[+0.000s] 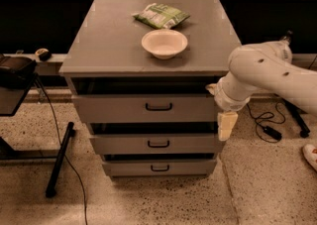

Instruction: Open top drawer

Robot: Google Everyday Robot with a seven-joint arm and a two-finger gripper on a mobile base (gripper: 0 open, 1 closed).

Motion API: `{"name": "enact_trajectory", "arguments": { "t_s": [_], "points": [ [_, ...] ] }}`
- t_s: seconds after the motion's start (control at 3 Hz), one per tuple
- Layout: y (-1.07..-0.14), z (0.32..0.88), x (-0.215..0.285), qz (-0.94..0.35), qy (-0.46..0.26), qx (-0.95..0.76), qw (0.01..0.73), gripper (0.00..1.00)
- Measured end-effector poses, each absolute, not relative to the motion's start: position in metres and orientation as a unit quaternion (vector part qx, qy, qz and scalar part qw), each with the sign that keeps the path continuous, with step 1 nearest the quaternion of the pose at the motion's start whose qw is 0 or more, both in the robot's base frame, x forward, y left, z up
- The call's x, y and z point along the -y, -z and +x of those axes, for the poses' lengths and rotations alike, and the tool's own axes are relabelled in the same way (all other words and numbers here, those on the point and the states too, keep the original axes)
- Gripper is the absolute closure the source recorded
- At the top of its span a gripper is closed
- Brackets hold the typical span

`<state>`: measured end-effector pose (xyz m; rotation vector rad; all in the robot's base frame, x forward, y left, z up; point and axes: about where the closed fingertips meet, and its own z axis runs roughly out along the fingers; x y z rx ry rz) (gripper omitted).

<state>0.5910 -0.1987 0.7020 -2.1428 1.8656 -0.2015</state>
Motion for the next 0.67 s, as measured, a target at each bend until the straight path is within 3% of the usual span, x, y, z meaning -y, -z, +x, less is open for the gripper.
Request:
{"name": "enact_trajectory", "arguments": {
  "t_s": [0.33,0.67],
  "points": [
    [-0.679,0.62,0.193,-0.737,0.056,-0.661,0.131,0.0],
    [-0.663,0.632,0.182,-0.736,0.04,-0.666,0.116,0.15]
  ]
}}
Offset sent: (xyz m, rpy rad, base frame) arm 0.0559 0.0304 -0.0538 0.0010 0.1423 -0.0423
